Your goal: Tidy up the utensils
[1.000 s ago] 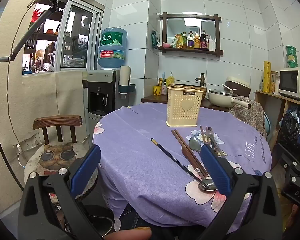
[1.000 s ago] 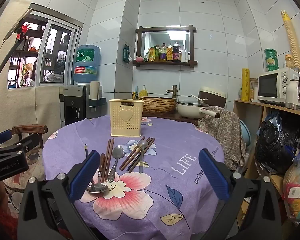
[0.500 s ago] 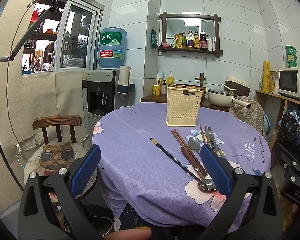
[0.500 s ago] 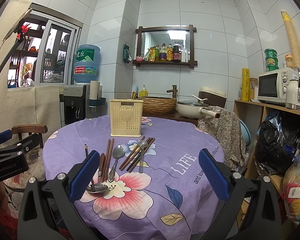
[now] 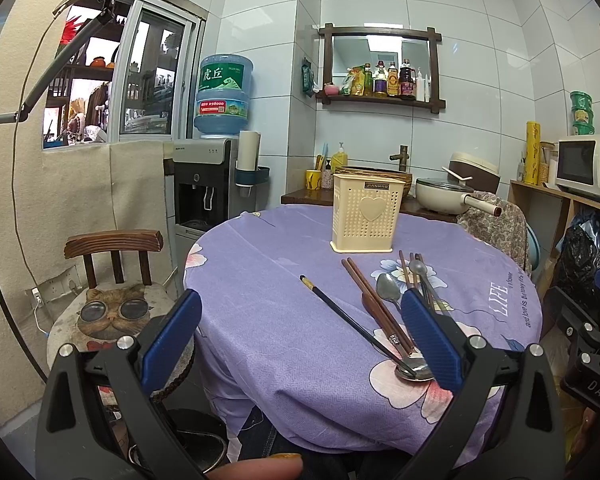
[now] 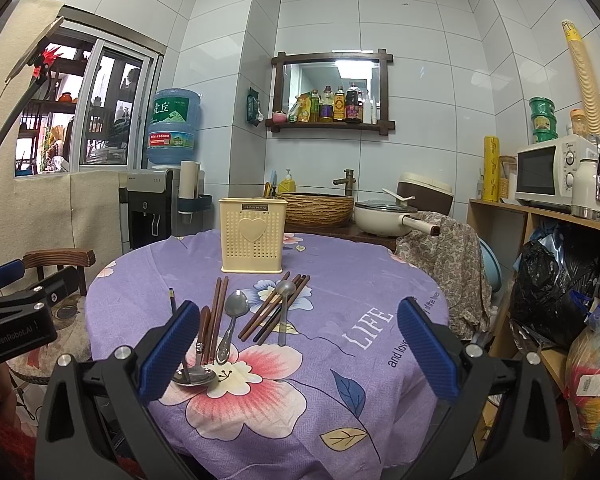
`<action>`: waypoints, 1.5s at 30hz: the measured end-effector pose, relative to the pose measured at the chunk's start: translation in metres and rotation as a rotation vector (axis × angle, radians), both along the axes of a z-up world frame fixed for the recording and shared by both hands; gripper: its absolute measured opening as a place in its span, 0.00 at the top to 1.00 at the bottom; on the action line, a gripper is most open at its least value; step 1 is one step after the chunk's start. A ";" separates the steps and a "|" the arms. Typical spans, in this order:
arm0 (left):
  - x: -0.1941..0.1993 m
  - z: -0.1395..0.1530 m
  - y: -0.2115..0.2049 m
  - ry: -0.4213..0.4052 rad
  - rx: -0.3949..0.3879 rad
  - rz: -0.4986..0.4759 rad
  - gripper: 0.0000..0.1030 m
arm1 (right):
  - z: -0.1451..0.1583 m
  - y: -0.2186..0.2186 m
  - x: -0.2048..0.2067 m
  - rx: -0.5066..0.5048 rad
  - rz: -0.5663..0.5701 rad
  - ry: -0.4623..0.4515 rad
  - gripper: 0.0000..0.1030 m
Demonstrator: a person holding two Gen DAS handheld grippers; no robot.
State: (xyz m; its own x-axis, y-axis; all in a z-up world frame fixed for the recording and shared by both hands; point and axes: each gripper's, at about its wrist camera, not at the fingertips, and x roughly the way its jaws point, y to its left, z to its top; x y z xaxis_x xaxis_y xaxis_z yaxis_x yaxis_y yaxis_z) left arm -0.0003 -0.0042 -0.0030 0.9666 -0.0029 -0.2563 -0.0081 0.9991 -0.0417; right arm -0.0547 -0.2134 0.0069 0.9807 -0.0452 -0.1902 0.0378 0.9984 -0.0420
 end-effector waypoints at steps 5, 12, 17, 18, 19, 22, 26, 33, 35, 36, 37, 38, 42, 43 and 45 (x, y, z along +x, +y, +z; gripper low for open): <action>0.000 0.001 0.001 -0.001 0.000 0.001 0.04 | 0.000 0.000 0.000 -0.001 0.001 -0.001 0.05; 0.000 0.000 0.000 0.000 0.000 0.000 0.04 | 0.001 0.000 -0.001 0.000 0.001 0.001 0.06; 0.000 0.000 0.001 0.000 0.000 0.000 0.04 | 0.001 -0.001 -0.001 0.000 0.001 0.001 0.05; 0.000 0.000 0.001 0.000 0.000 0.000 0.04 | 0.001 -0.001 -0.001 -0.001 0.001 0.000 0.05; 0.000 0.000 0.001 0.001 0.000 0.000 0.04 | 0.001 -0.001 -0.001 0.000 0.001 0.000 0.05; 0.000 0.000 0.001 0.001 0.000 0.000 0.04 | 0.002 -0.001 -0.001 0.000 0.001 0.001 0.06; 0.000 0.000 0.001 0.001 -0.001 0.000 0.04 | 0.002 -0.001 -0.001 0.001 0.003 0.002 0.05; 0.000 0.000 0.001 0.002 0.000 0.000 0.04 | 0.001 -0.002 -0.002 0.001 0.003 0.003 0.05; 0.000 0.000 0.001 0.002 0.000 0.000 0.04 | 0.002 -0.002 -0.002 0.001 0.003 0.003 0.06; 0.000 0.000 0.001 0.002 0.000 0.000 0.04 | 0.002 -0.002 -0.002 0.001 0.002 0.003 0.05; 0.000 0.000 0.001 0.002 0.000 0.000 0.04 | 0.002 -0.002 -0.002 0.001 0.003 0.003 0.05; 0.000 0.000 0.001 0.003 0.000 0.000 0.04 | 0.002 -0.002 -0.002 0.001 0.003 0.003 0.06; 0.000 0.000 0.001 0.003 -0.001 0.000 0.04 | 0.002 -0.002 -0.002 0.001 0.003 0.003 0.05; 0.000 0.000 0.001 0.003 -0.001 0.000 0.04 | 0.002 -0.002 -0.002 0.001 0.004 0.004 0.05; 0.000 0.000 0.001 0.003 -0.001 0.000 0.04 | 0.003 -0.002 -0.002 0.001 0.003 0.003 0.06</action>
State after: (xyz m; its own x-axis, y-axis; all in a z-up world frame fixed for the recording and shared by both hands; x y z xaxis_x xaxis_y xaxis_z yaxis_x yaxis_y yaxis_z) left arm -0.0001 -0.0031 -0.0032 0.9659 -0.0033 -0.2589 -0.0080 0.9991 -0.0424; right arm -0.0572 -0.2156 0.0095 0.9802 -0.0421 -0.1933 0.0347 0.9985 -0.0412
